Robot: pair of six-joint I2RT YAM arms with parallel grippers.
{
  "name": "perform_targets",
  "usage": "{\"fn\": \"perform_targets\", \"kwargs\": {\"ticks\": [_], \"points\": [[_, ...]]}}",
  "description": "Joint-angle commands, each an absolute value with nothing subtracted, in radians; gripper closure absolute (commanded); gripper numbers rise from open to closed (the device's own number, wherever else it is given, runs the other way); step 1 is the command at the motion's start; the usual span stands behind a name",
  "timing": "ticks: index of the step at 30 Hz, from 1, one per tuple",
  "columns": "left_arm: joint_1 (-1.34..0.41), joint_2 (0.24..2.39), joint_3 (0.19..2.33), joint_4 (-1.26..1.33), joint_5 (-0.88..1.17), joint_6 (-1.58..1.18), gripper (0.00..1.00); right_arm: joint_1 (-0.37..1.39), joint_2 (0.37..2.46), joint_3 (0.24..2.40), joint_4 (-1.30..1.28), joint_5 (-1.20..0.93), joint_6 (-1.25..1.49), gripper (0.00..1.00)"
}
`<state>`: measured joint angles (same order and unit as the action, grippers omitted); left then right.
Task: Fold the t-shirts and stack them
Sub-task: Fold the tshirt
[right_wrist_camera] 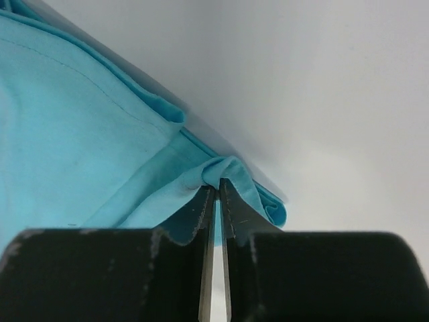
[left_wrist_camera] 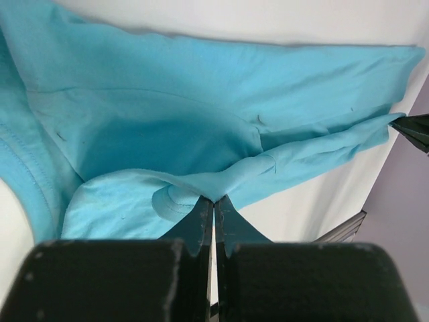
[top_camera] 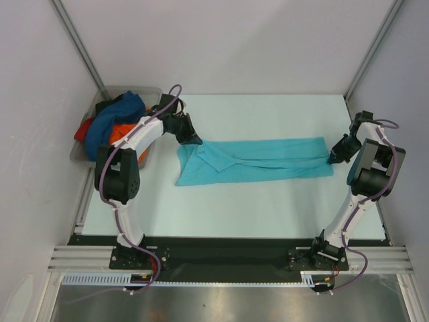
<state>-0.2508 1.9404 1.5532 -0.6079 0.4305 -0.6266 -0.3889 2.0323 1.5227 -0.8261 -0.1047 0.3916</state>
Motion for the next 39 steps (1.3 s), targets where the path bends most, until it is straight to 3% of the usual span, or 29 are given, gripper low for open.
{"fn": "perform_targets", "kwargs": {"ticks": [1, 3, 5, 6, 8, 9, 11, 12, 13, 16, 21, 23, 26, 27, 39], "points": [[-0.239, 1.973, 1.615, -0.629, 0.440, -0.597, 1.00, -0.383, 2.054, 1.565, -0.824, -0.112, 0.397, 0.89], [-0.239, 1.985, 1.626, -0.655, 0.402, -0.585, 1.00, -0.382, 2.068, 1.584, -0.824, -0.110, 0.388, 0.86], [-0.239, 1.996, 1.658, -0.686, 0.362, -0.568, 0.98, -0.383, 2.083, 1.612, -0.837, -0.097, 0.376, 0.76], [-0.239, 2.002, 1.676, -0.745, 0.339, -0.560, 0.89, -0.387, 2.091, 1.656, -0.851, -0.081, 0.371, 0.71], [-0.239, 1.990, 1.716, -0.791, 0.237, -0.528, 0.80, -0.388, 2.100, 1.702, -0.908, -0.003, 0.348, 0.58], [-0.242, 1.936, 1.715, -0.822, 0.186, -0.509, 0.60, -0.390, 2.088, 1.710, -0.922, 0.032, 0.339, 0.54], [-0.253, 1.863, 1.683, -0.836, 0.056, -0.477, 0.42, -0.393, 2.013, 1.675, -0.920, 0.089, 0.342, 0.43], [-0.270, 1.829, 1.669, -0.857, 0.016, -0.448, 0.22, -0.397, 1.985, 1.648, -0.911, 0.084, 0.350, 0.39], [-0.278, 1.757, 1.633, -0.864, -0.039, -0.439, 0.19, -0.399, 1.956, 1.581, -0.882, 0.043, 0.359, 0.37], [-0.298, 1.604, 1.458, -0.847, 0.019, -0.463, 0.22, -0.410, 1.841, 1.412, -0.794, -0.079, 0.425, 0.35], [-0.298, 1.347, 1.051, -0.588, 0.190, -0.644, 0.50, -0.471, 1.662, 1.142, -0.565, -0.271, 0.512, 0.32], [-0.298, 1.295, 0.919, -0.494, 0.254, -0.685, 0.49, -0.494, 1.652, 1.105, -0.503, -0.337, 0.511, 0.33], [-0.299, 1.316, 0.851, -0.437, 0.276, -0.721, 0.31, -0.512, 1.644, 1.080, -0.489, -0.344, 0.506, 0.32], [-0.299, 1.334, 0.844, -0.430, 0.275, -0.733, 0.30, -0.518, 1.641, 1.069, -0.471, -0.350, 0.509, 0.31], [-0.278, 1.451, 0.766, -0.336, 0.206, -0.796, 0.39, -0.540, 1.720, 1.037, -0.466, -0.348, 0.518, 0.34]]}}
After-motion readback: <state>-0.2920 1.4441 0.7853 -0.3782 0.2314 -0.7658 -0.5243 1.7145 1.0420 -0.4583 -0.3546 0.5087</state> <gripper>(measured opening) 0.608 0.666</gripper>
